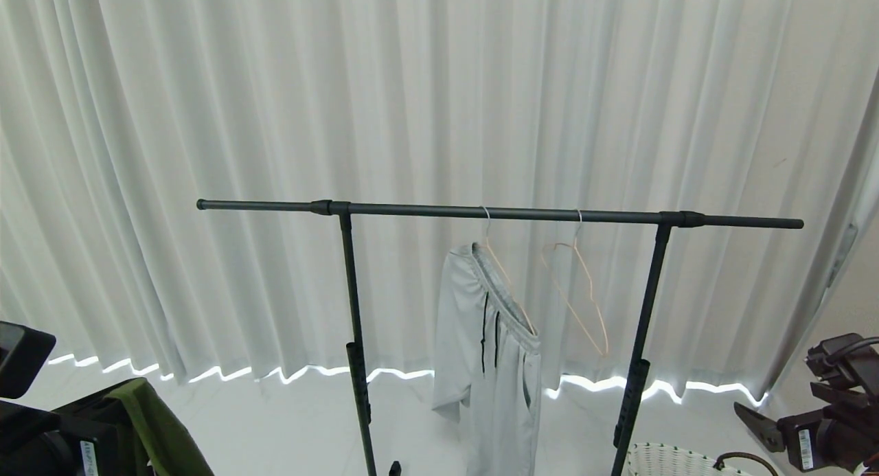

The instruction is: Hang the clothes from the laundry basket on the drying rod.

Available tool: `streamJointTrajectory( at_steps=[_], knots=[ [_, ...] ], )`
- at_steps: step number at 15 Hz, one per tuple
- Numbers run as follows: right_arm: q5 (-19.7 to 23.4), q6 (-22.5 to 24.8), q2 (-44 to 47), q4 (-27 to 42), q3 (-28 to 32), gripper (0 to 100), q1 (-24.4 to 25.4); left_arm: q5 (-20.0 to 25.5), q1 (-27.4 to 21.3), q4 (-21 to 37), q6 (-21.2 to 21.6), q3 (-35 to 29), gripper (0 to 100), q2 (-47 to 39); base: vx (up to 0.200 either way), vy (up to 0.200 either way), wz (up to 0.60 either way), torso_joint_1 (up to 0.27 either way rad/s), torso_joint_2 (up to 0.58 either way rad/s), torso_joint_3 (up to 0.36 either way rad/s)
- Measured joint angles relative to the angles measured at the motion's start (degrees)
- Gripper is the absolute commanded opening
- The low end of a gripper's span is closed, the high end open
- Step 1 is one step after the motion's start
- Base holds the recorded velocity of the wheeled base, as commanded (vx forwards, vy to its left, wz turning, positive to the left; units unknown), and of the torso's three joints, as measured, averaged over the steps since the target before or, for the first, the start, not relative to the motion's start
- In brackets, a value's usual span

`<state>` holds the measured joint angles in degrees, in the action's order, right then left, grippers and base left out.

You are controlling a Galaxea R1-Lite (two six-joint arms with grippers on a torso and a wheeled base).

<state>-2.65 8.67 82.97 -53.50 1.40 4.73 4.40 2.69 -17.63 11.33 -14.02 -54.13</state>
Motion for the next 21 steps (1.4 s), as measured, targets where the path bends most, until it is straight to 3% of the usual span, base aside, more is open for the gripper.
streamJointTrajectory(
  at_steps=[17, 21],
  knots=[
    [0.0, 1.4, 0.0, 0.0, -0.6, 100, 0.1, 0.1, 0.0, 0.0, 0.0, 0.1, 0, 0.0, 0.200, 0.000, 0.00, 0.002, 0.00, 0.002],
    [0.0, 0.2, 0.0, 0.0, -0.5, 100, 1.0, 0.1, 0.0, 0.0, 0.0, 0.1, 0, 0.2, 0.000, 0.000, 0.00, 0.000, 0.00, 0.000]
  ],
)
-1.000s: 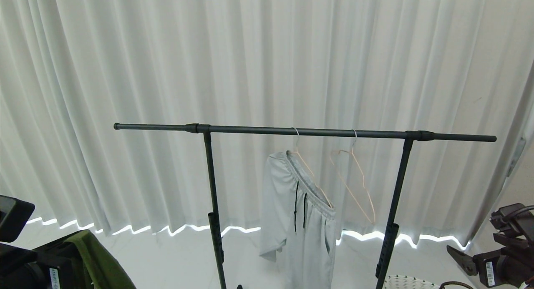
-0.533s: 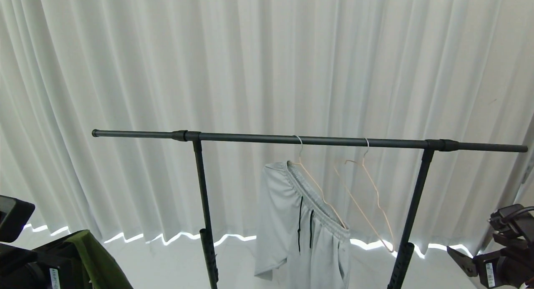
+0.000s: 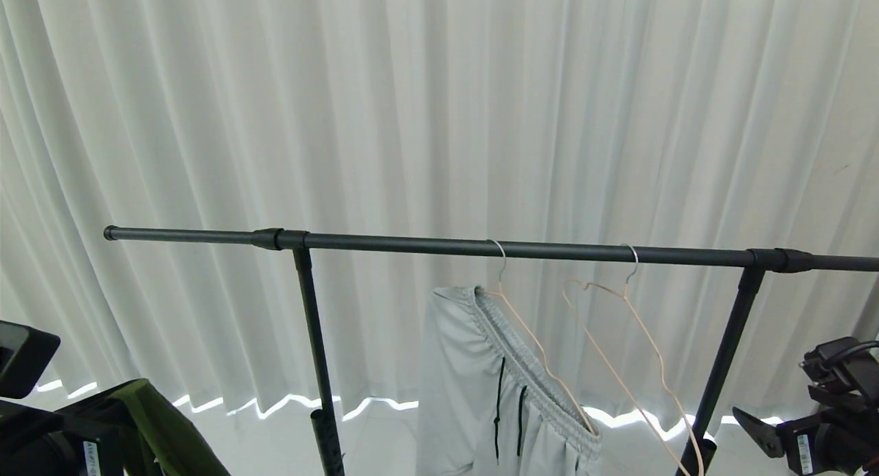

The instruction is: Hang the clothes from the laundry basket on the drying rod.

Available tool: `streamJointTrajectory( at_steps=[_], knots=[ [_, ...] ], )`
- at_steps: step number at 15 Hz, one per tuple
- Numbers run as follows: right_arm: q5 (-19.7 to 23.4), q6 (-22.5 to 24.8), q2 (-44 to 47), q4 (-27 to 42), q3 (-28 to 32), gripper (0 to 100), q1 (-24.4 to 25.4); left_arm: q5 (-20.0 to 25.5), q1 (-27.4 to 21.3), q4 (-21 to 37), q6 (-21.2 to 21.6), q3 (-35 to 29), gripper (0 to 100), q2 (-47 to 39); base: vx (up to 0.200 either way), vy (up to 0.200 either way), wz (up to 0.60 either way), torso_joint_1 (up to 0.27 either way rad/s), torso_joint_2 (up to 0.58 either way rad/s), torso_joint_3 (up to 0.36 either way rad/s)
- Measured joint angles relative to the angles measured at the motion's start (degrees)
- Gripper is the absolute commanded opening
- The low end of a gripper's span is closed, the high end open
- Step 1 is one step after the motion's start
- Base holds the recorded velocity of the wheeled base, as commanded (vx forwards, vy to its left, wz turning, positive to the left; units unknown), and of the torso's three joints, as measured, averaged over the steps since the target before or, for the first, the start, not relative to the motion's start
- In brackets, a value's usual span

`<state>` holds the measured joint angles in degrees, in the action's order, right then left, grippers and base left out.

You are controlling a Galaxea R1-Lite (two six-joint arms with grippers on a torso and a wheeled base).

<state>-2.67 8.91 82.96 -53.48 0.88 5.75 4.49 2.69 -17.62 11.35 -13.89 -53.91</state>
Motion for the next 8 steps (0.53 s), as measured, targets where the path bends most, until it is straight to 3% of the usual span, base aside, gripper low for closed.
streamJointTrajectory(
  at_steps=[4, 8],
  knots=[
    [-2.8, -9.2, -0.9, 0.1, 2.0, 100, 7.3, 0.0, 0.0, 0.0, 0.0, -0.3, 0, 0.2, 0.000, 0.000, 0.00, 0.000, 0.00, 0.000],
    [-7.2, -10.4, -1.5, 0.6, 5.5, 100, 12.2, 0.0, 0.0, 0.0, 0.0, -0.3, 0, 0.2, 0.000, 0.000, 0.00, 0.000, 0.00, 0.000]
  ],
)
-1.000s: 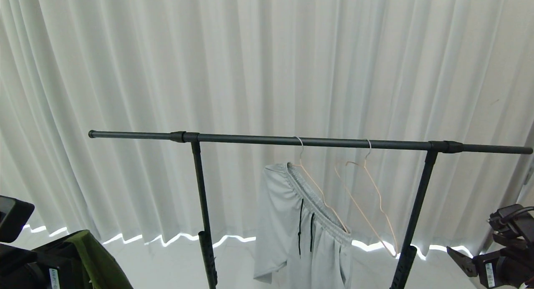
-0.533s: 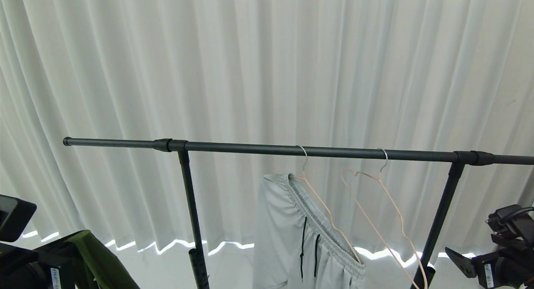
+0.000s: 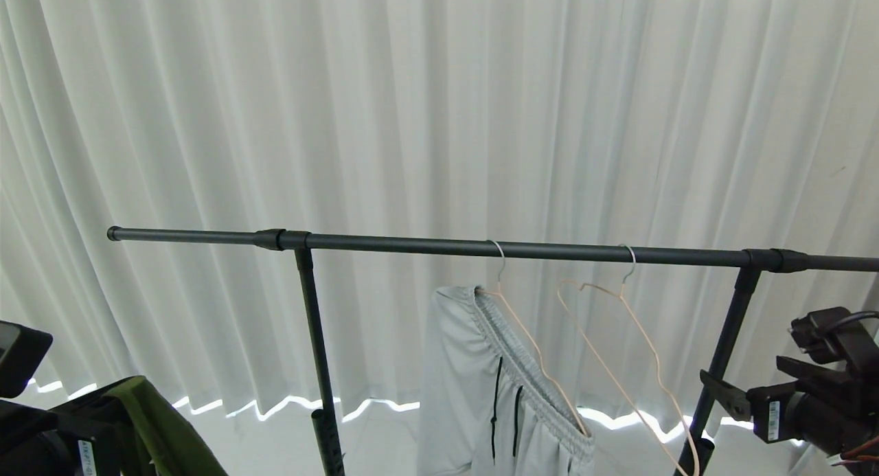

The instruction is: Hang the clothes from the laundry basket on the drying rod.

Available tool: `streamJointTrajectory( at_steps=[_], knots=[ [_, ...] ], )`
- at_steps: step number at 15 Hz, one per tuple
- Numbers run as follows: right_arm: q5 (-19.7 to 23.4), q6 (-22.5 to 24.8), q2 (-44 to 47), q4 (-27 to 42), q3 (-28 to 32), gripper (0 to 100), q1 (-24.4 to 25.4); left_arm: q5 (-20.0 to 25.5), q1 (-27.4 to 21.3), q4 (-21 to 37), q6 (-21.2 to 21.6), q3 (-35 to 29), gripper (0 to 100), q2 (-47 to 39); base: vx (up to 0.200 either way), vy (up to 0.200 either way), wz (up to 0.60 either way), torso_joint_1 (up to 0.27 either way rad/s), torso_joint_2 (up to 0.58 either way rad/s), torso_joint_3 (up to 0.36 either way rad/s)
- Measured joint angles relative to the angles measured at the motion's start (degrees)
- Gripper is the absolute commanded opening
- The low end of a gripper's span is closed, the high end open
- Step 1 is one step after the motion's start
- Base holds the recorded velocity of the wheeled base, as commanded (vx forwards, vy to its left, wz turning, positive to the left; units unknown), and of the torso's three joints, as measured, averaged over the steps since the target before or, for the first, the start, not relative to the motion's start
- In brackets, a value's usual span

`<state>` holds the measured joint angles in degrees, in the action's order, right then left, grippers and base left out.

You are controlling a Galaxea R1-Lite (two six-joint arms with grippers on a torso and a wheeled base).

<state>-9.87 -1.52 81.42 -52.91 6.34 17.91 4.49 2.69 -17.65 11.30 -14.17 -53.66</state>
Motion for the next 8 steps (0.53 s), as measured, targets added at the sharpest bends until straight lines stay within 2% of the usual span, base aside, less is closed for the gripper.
streamJointTrajectory(
  at_steps=[1, 3, 5, 8],
  knots=[
    [-1.8, 0.7, 0.0, 0.0, 0.7, 100, 1.4, 0.0, 0.0, 0.0, 0.0, 0.0, 0, 0.0, 0.000, 0.000, 0.00, 0.000, 0.00, 0.000],
    [-4.5, 5.6, 0.2, 0.0, 1.6, 100, 3.0, 0.0, 0.0, 0.0, 0.0, 0.0, 0, 0.2, 0.000, 0.000, 0.00, 0.000, 0.00, 0.000],
    [-7.1, 7.2, 0.4, 1.8, 3.3, 100, 3.5, 0.0, 0.0, 0.0, 0.0, 0.1, 0, 0.3, 0.000, 0.000, 0.00, 0.000, 0.00, 0.000],
    [-8.4, 7.2, 0.0, 11.1, 8.1, 100, 4.1, 0.0, 0.0, 0.0, 0.0, 0.1, 0, 0.4, 0.000, 0.000, 0.00, 0.000, 0.00, 0.000]
  ],
)
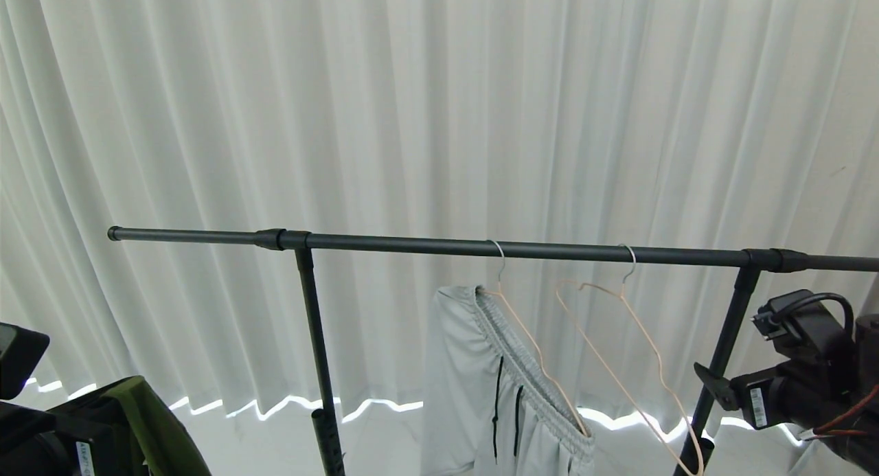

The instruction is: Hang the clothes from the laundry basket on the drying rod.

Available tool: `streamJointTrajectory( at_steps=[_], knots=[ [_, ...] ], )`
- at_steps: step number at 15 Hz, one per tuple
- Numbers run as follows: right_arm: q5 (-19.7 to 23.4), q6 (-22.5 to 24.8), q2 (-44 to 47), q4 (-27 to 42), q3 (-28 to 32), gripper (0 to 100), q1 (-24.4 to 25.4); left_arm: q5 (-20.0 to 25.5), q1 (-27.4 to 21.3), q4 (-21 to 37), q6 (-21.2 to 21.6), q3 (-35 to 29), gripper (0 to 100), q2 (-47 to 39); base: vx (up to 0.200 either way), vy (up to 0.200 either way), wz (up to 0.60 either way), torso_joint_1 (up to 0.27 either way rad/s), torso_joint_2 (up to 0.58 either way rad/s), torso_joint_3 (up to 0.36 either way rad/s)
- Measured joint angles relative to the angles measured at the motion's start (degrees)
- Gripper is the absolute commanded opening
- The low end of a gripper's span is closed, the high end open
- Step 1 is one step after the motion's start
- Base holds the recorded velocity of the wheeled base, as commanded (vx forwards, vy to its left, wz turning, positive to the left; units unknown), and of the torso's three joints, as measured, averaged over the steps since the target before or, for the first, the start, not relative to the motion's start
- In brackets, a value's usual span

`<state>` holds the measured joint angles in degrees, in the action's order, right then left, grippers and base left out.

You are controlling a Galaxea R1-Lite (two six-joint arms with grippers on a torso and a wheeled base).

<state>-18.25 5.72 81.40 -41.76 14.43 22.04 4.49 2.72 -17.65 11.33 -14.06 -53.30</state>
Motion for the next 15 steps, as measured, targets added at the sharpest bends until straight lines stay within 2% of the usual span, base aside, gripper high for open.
streamJointTrajectory(
  at_steps=[3, 5, 7, 9, 10, 12, 15],
  knots=[
    [0.0, -0.7, -0.7, 5.9, 4.2, 100, 0.6, 0.0, 0.0, 0.0, 0.0, 0.0, 0, 0.0, 0.000, 0.000, 0.00, 0.000, 0.00, 0.000],
    [0.0, -3.4, -0.9, 10.6, 6.0, 100, 1.7, 0.0, 0.0, 0.0, 0.0, 0.1, 0, 0.0, 0.000, 0.000, 0.00, 0.000, 0.00, 0.000],
    [0.1, -9.9, -1.4, 20.2, 9.5, 100, 4.8, 0.0, 0.0, 0.0, 0.0, 0.1, 0, 0.0, 0.000, 0.000, 0.00, 0.000, 0.00, 0.000],
    [3.8, -19.0, -1.1, 28.7, 15.0, 100, 8.3, 0.0, 0.0, 0.0, 0.0, 0.1, 0, 0.0, 0.000, 0.000, 0.00, 0.000, 0.00, 0.000],
    [5.9, -20.7, -0.4, 29.9, 16.6, 100, 9.1, 0.0, 0.0, 0.0, 0.0, 0.1, 0, 0.0, 0.000, 0.000, 0.00, 0.000, 0.00, 0.000],
    [7.4, -21.1, 2.6, 29.9, 18.1, 100, 8.9, 0.0, 0.0, 0.0, 0.0, 0.1, 0, 0.3, 0.000, 0.000, 0.00, 0.000, 0.00, 0.000],
    [7.7, -20.6, 8.4, 23.5, 18.3, 100, 7.3, 0.0, 0.0, 0.0, 0.1, 0.3, 0, 0.7, 0.000, 0.000, 0.00, 0.000, 0.00, 0.000]
  ],
)
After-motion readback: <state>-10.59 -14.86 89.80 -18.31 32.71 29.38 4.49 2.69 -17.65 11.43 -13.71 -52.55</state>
